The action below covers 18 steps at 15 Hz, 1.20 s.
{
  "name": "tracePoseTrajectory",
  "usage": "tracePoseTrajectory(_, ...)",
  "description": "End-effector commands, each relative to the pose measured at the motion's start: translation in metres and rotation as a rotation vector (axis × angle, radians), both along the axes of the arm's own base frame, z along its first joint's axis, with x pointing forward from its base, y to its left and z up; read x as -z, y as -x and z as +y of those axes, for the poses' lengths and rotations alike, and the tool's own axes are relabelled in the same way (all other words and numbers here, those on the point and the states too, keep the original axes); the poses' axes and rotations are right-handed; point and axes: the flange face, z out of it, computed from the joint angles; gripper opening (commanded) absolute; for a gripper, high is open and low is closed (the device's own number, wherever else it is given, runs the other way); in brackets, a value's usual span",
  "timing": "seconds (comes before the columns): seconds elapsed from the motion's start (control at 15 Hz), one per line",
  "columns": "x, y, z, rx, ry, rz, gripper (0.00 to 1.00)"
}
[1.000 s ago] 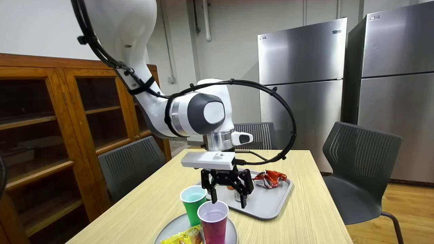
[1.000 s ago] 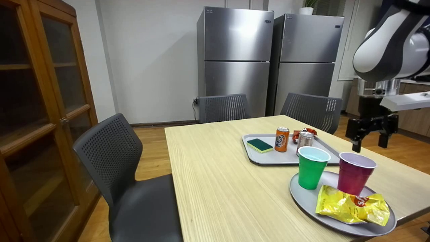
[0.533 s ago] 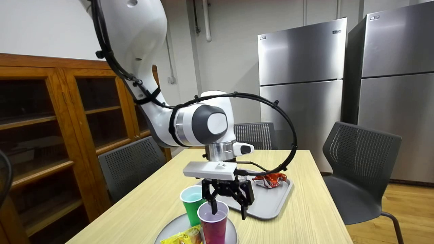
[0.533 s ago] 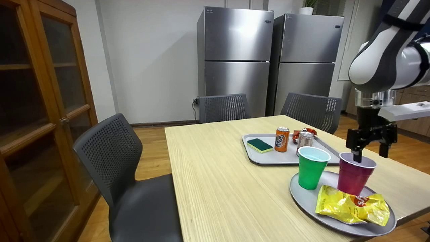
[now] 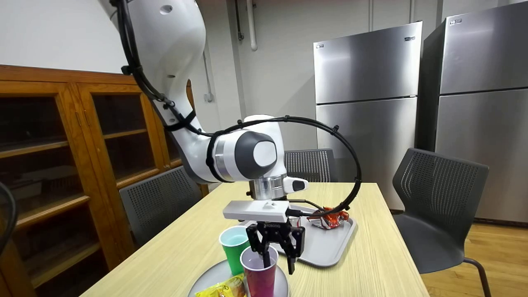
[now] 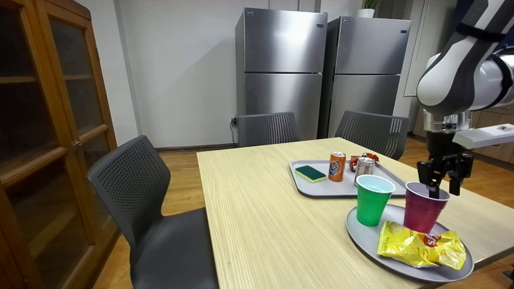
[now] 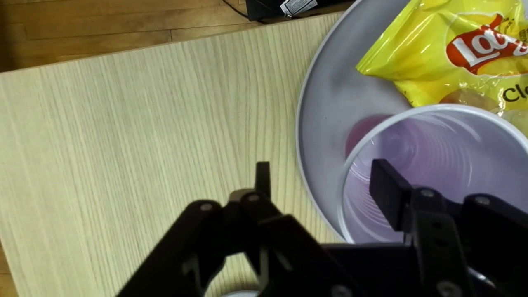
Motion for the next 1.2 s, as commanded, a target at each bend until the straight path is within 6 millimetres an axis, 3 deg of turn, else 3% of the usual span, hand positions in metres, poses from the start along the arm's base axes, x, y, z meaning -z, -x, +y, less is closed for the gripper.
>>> tracePoseTrajectory(0.0,-0.004,-0.004,-0.003,-0.024,0.012,-0.011,0.34)
tracePoseTrajectory(0.27,-0.005,-0.003,-0.004,-0.022,0.011,-0.015,0.03)
tracePoseTrajectory(0.33,-0.005,-0.003,-0.004,-0.022,0.011,-0.016,0.0)
tracePoseTrajectory(1.13,-0.036,-0.006,0.005,-0.058,-0.028,-0.077,0.01)
